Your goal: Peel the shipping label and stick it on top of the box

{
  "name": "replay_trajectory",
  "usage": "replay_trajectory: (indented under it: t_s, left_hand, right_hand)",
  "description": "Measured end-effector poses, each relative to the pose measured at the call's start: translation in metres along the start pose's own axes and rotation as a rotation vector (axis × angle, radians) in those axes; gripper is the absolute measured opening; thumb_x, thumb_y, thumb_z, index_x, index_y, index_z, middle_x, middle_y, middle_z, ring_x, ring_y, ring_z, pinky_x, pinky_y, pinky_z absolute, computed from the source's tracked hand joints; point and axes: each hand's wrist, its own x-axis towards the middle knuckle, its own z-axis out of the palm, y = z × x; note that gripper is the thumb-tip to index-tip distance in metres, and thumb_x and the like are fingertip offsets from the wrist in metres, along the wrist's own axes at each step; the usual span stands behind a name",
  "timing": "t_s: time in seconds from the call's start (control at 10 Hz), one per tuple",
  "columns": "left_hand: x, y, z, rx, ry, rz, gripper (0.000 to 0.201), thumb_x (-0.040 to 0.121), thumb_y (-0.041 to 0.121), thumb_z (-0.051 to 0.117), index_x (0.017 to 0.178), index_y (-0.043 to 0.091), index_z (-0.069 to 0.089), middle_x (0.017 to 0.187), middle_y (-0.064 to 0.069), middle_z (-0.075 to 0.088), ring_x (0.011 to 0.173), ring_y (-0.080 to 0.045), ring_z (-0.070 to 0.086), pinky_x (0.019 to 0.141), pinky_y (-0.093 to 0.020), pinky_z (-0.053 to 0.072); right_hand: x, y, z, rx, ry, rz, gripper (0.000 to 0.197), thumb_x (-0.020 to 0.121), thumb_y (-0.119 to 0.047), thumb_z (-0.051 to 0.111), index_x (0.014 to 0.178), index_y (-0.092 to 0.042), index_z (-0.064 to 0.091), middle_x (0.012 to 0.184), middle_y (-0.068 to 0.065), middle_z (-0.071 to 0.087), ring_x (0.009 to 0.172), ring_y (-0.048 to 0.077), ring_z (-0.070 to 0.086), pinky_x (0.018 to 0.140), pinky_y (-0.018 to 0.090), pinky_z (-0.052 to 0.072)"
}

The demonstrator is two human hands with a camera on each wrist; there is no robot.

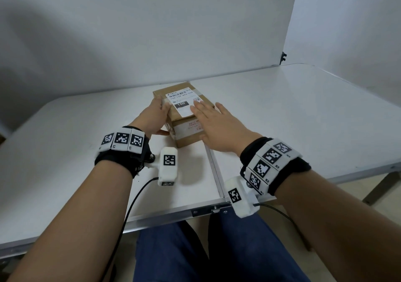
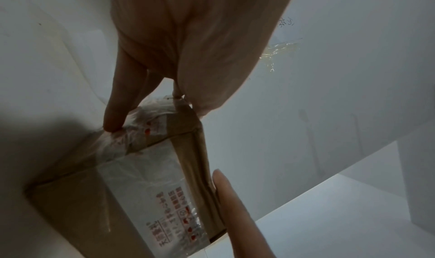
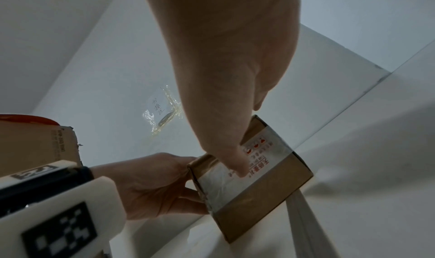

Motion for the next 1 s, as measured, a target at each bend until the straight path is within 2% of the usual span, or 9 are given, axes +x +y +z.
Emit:
replay_trajectory:
  t_s: [0.1,0.2,0.5,0.6,0.7,0.8,0.9,1.0]
  left_hand:
    - [0.0,0.0,-0.001,0.002,-0.011,-0.011,0.043,0.103,0.03,0.033,0.145,0.021,0.032,0.142,-0.007,0.047,0.115,-0.029,0.056,0.068,-0.041,0.061]
    - [-0.001,0.002,0.0,-0.005,-0.017,-0.019,0.041,0.102,0.031,0.035,0.142,0.021,0.034,0.139,-0.009,0.05,0.11,-0.028,0.059,0.071,-0.045,0.061]
    - [-0.007,0.009,0.0,-0.043,-0.024,-0.034,0.039,0.102,0.027,0.037,0.139,0.017,0.037,0.136,-0.009,0.051,0.103,-0.026,0.06,0.059,-0.038,0.061]
    - [-0.01,0.009,0.0,-0.048,-0.024,-0.021,0.037,0.102,0.027,0.036,0.138,0.017,0.038,0.136,-0.01,0.052,0.1,-0.024,0.061,0.062,-0.04,0.061]
    - [-0.011,0.009,-0.001,-0.04,-0.023,-0.026,0.037,0.102,0.029,0.036,0.138,0.018,0.037,0.135,-0.01,0.052,0.094,-0.02,0.061,0.061,-0.039,0.062]
    - [-0.011,0.012,-0.001,-0.007,-0.028,-0.005,0.038,0.103,0.029,0.034,0.141,0.022,0.033,0.131,-0.007,0.05,0.096,-0.021,0.056,0.057,-0.034,0.061]
    - [-0.014,0.012,-0.003,0.071,0.0,0.011,0.038,0.102,0.032,0.034,0.14,0.026,0.037,0.119,-0.003,0.048,0.097,-0.021,0.051,0.069,-0.039,0.058]
    - [-0.006,0.011,-0.012,0.127,0.049,0.041,0.039,0.102,0.035,0.034,0.137,0.023,0.044,0.131,-0.002,0.047,0.107,-0.022,0.051,0.088,-0.048,0.055]
  right_hand:
    - [-0.002,0.002,-0.001,-0.012,0.004,0.043,0.075,0.096,-0.029,0.044,0.154,-0.009,-0.001,0.164,0.007,-0.003,0.151,0.018,-0.006,0.122,0.045,0.0]
    - [-0.004,0.006,-0.003,0.004,0.002,0.077,0.072,0.096,-0.023,0.04,0.154,-0.009,0.0,0.164,0.006,-0.003,0.151,0.017,-0.004,0.122,0.046,0.0]
    - [0.0,0.006,-0.008,0.017,-0.055,0.1,0.074,0.093,-0.018,0.042,0.154,-0.009,0.0,0.164,0.008,-0.003,0.151,0.019,-0.005,0.122,0.046,-0.001]
    - [-0.003,0.004,-0.008,0.04,-0.049,0.095,0.074,0.094,-0.018,0.042,0.154,-0.008,-0.001,0.164,0.008,-0.005,0.151,0.02,-0.007,0.122,0.046,-0.001]
    - [-0.004,0.002,-0.008,0.06,-0.069,0.098,0.075,0.096,-0.018,0.042,0.154,-0.007,-0.004,0.164,0.009,-0.007,0.151,0.021,-0.009,0.122,0.047,-0.001]
    - [0.0,0.005,-0.02,0.058,-0.115,0.082,0.073,0.096,-0.019,0.041,0.154,-0.007,-0.002,0.164,0.01,-0.006,0.151,0.021,-0.007,0.122,0.048,0.001]
    - [0.012,0.011,-0.034,0.107,-0.116,0.044,0.07,0.096,-0.017,0.043,0.154,-0.008,0.005,0.164,0.009,0.003,0.151,0.022,0.002,0.122,0.046,0.005]
    - [0.028,0.014,-0.055,0.191,-0.049,-0.005,0.067,0.096,-0.018,0.045,0.153,-0.01,0.011,0.163,0.008,0.01,0.15,0.022,0.01,0.12,0.04,0.012]
